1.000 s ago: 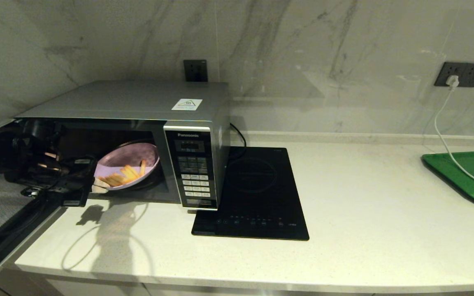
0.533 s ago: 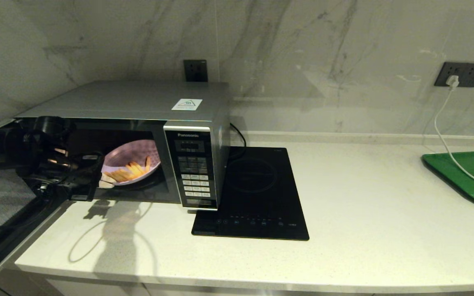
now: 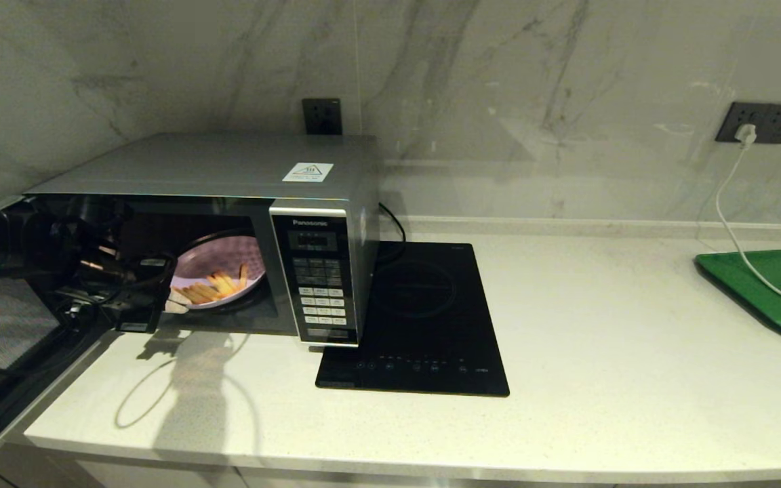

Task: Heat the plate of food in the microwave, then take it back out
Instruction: Put the plate in the microwave oven

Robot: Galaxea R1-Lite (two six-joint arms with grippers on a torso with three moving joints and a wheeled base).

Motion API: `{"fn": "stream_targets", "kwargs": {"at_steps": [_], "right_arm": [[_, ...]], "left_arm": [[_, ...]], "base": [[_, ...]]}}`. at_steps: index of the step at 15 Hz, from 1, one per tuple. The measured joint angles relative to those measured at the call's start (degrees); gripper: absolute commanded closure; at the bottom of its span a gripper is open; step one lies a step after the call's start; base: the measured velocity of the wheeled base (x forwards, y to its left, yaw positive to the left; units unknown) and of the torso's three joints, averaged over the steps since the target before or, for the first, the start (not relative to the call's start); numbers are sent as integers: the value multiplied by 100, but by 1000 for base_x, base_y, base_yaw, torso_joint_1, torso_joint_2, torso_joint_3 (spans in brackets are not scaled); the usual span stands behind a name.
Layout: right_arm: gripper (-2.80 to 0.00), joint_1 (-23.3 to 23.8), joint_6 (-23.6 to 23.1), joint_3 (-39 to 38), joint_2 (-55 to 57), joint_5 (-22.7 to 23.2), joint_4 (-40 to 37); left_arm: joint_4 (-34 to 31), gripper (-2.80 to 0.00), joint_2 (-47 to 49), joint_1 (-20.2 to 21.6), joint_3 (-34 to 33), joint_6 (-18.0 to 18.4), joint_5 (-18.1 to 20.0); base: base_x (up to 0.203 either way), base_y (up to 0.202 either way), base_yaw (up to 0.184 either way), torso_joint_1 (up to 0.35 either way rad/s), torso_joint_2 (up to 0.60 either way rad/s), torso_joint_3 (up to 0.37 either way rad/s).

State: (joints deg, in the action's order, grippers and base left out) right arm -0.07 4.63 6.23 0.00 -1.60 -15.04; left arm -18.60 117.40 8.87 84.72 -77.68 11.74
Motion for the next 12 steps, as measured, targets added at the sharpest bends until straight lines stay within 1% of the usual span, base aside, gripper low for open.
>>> {"fn": "stream_targets", "kwargs": {"at_steps": [1, 7, 11, 12], "right_arm": [[0, 0, 0, 0, 0, -2, 0], [0, -2, 1, 0, 0, 4, 0], [0, 0, 0, 0, 0, 2, 2], [0, 0, 0, 0, 0, 1, 0]], "left_arm": [[-7, -280, 0, -4, -5, 25, 4], [24, -280, -198, -11, -7, 48, 16], [27, -280, -753, -12, -61, 55, 82], [-7, -280, -947, -11, -148, 115, 88]], "base": [[0, 0, 0, 0, 0, 0], [0, 0, 0, 0, 0, 0], [0, 0, 0, 0, 0, 0], [0, 0, 0, 0, 0, 0]]}}
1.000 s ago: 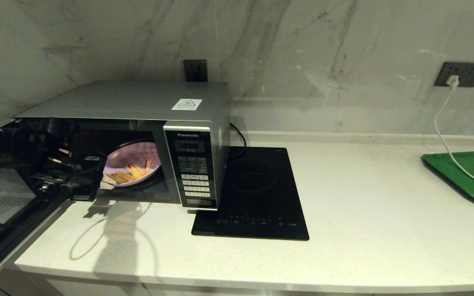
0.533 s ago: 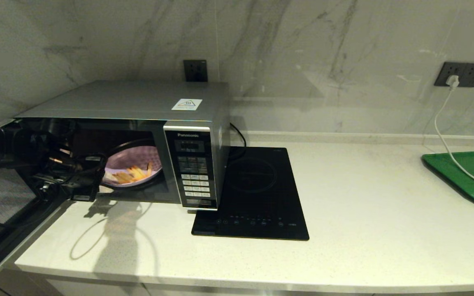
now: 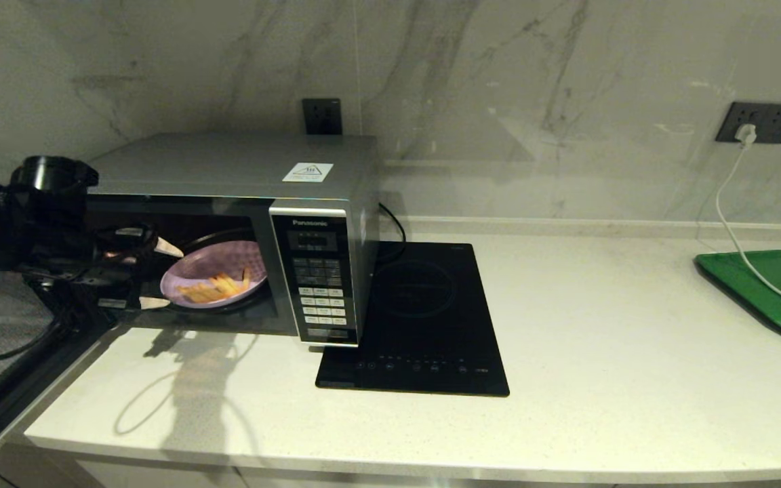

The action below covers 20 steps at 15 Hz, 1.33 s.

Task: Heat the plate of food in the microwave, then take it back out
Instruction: Put the plate in the microwave oven, then close the microwave oven

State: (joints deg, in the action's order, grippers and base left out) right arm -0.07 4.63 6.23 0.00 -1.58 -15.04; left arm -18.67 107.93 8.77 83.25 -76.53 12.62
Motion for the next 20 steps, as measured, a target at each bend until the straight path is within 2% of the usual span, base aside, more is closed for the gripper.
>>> {"fn": "stream_targets", "kwargs": {"at_steps": [1, 5, 8, 11, 13, 15, 18, 20], "right_arm": [[0, 0, -1, 0, 0, -1, 2], [0, 0, 0, 0, 0, 1, 1], [0, -2, 2, 0, 0, -3, 0], [0, -2, 0, 0, 0, -1, 0], [0, 0, 0, 0, 0, -1, 0], [0, -2, 0, 0, 0, -1, 1], [0, 0, 0, -1, 0, 0, 2], [0, 0, 0, -1, 0, -1, 2]], "left_arm": [[-65, 0, -199, 0, -170, 133, 5], [-553, 0, -1201, 54, -1079, 905, 141], [-717, 0, -2055, 349, -1237, 1239, 215], [-1074, 0, -2484, 1282, -590, 1618, 212], [-1351, 0, -2568, 2024, -172, 2057, 229], [-1532, 0, -2590, 2679, 181, 2652, 218], [-1635, 0, -2574, 3367, 469, 3511, 66], [-1636, 0, -2412, 3770, 628, 3800, 37]], "base": [[0, 0, 0, 0, 0, 0], [0, 0, 0, 0, 0, 0], [0, 0, 0, 0, 0, 0], [0, 0, 0, 0, 0, 0], [0, 0, 0, 0, 0, 0], [0, 0, 0, 0, 0, 0], [0, 0, 0, 0, 0, 0], [0, 0, 0, 0, 0, 0]]}}
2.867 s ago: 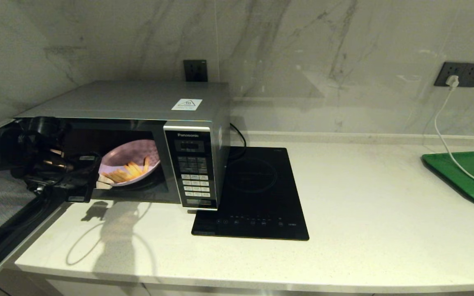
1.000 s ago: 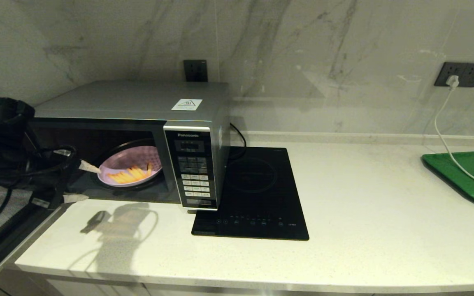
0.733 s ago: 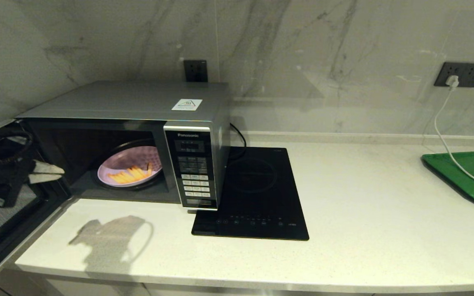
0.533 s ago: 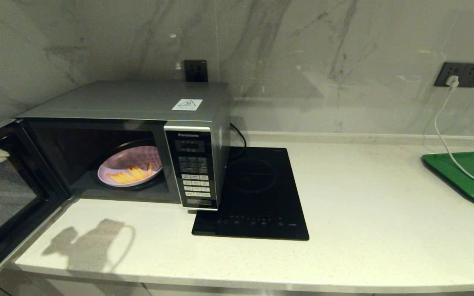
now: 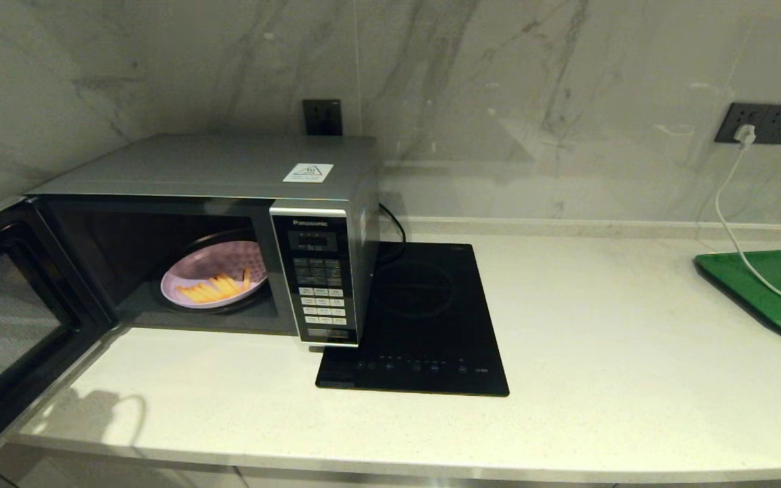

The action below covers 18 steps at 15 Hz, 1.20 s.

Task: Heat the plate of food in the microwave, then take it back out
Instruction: Close the microwave oven

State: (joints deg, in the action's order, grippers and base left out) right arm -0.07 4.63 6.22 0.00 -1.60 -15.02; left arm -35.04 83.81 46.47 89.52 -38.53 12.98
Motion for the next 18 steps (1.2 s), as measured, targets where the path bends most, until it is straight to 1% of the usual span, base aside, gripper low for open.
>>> {"fn": "stream_targets", "kwargs": {"at_steps": [2, 4, 6, 9, 10, 12, 14, 16, 18], "right_arm": [[0, 0, 0, 0, 0, 2, 0], [0, 0, 0, 0, 0, 2, 0], [0, 0, 1, 1, 0, -2, -1], [0, 0, -1, 1, 0, 0, -2], [0, -2, 0, 1, 0, 0, -2], [0, 0, 0, 1, 0, 2, -2], [0, -2, 0, 1, 0, 2, -2], [0, -2, 2, 1, 0, 2, -2], [0, -2, 0, 1, 0, 0, 0]], "left_arm": [[-22, 0, 285, 343, 134, 192, -21], [-178, 0, 593, 612, 286, 262, -24], [-385, 0, 877, 785, 448, 286, -15], [-405, 0, 1151, 858, 525, 410, -14], [-395, 0, 1201, 866, 532, 555, -12], [-361, 0, 1263, 881, 597, 964, -15], [-381, 0, 1305, 895, 628, 1221, -9], [-566, 0, 1311, 894, 620, 1264, 41], [-946, 0, 1302, 852, 629, 1273, 159]], "base": [[0, 0, 0, 0, 0, 0], [0, 0, 0, 0, 0, 0], [0, 0, 0, 0, 0, 0], [0, 0, 0, 0, 0, 0], [0, 0, 0, 0, 0, 0], [0, 0, 0, 0, 0, 0], [0, 0, 0, 0, 0, 0], [0, 0, 0, 0, 0, 0], [0, 0, 0, 0, 0, 0]]}}
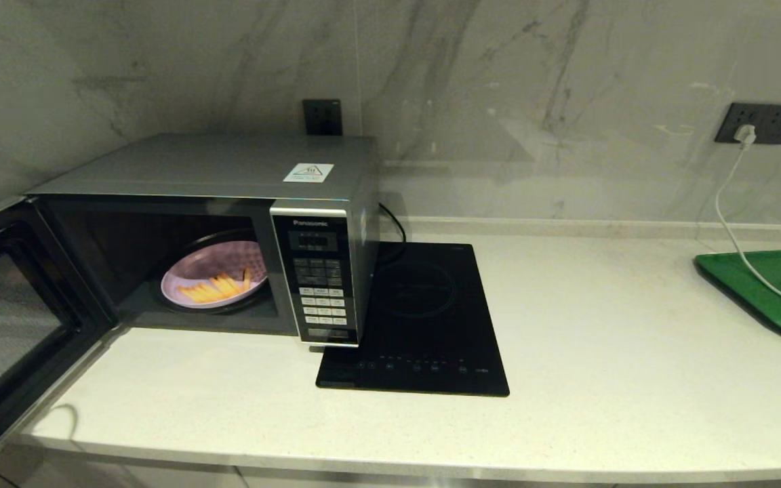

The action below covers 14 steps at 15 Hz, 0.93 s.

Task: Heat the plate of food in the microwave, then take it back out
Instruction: Close the microwave oven

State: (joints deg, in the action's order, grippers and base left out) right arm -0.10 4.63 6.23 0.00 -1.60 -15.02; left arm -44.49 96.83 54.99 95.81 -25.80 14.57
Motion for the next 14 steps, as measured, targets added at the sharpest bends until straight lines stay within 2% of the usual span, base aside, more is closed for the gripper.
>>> {"fn": "stream_targets", "kwargs": {"at_steps": [4, 7, 9, 11, 14], "right_arm": [[0, 0, 1, 0, 0, -1, -2], [0, 2, -1, 0, 0, 1, -2], [0, 0, -1, 0, 0, 0, -2], [0, 1, -1, 0, 0, 3, 0], [0, 5, 0, 0, 0, 3, -1]], "left_arm": [[-469, 0, -145, -213, -44, 3, 141], [-614, 0, -421, -750, -267, -23, 142], [-625, 0, -741, -1351, -561, -121, 104], [-631, 0, -1075, -2067, -779, -382, -13], [-721, 0, -1482, -3419, -918, -954, -496]], "base": [[0, 0, 0, 0, 0, 0], [0, 0, 0, 0, 0, 0], [0, 0, 0, 0, 0, 0], [0, 0, 0, 0, 0, 0], [0, 0, 0, 0, 0, 0]]}}
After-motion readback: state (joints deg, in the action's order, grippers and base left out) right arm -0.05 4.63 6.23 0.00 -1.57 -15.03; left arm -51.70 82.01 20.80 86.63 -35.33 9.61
